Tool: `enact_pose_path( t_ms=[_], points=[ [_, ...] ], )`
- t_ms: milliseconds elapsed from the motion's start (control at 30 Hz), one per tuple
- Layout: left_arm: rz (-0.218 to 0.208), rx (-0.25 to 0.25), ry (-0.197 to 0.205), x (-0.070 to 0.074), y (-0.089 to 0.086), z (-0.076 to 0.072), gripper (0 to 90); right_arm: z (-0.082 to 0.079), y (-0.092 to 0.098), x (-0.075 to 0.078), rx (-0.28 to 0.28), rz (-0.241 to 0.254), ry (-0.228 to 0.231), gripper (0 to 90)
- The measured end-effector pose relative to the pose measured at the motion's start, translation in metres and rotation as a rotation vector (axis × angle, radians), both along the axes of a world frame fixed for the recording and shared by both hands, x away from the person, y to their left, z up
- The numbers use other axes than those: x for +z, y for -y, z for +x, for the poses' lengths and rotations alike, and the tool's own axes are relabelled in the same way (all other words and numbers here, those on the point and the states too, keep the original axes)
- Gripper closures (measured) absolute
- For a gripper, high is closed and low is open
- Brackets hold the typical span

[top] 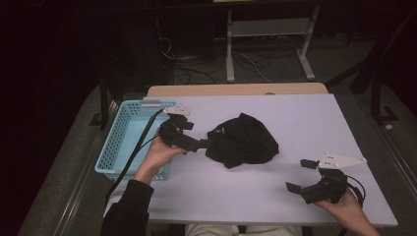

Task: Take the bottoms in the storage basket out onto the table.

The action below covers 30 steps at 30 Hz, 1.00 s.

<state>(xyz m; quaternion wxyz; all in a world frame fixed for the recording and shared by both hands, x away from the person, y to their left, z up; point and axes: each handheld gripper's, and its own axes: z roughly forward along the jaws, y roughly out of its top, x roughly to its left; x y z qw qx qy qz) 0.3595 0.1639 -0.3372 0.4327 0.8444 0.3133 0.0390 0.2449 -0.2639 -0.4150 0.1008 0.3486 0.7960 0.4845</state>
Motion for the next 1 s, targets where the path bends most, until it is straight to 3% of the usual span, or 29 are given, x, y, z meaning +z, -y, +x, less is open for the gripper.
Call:
enact_pose_path(
  t_ms=[633,1000],
  points=[
    [0.050,0.043,0.044,-0.018,-0.039,-0.043,0.0,0.000,-0.001,0.000,0.000,-0.006,0.000,0.0],
    [0.071,0.060,0.070,-0.021,-0.060,-0.066,0.0,0.000,-0.001,0.000,-0.001,-0.009,0.001,0.0]
  ],
)
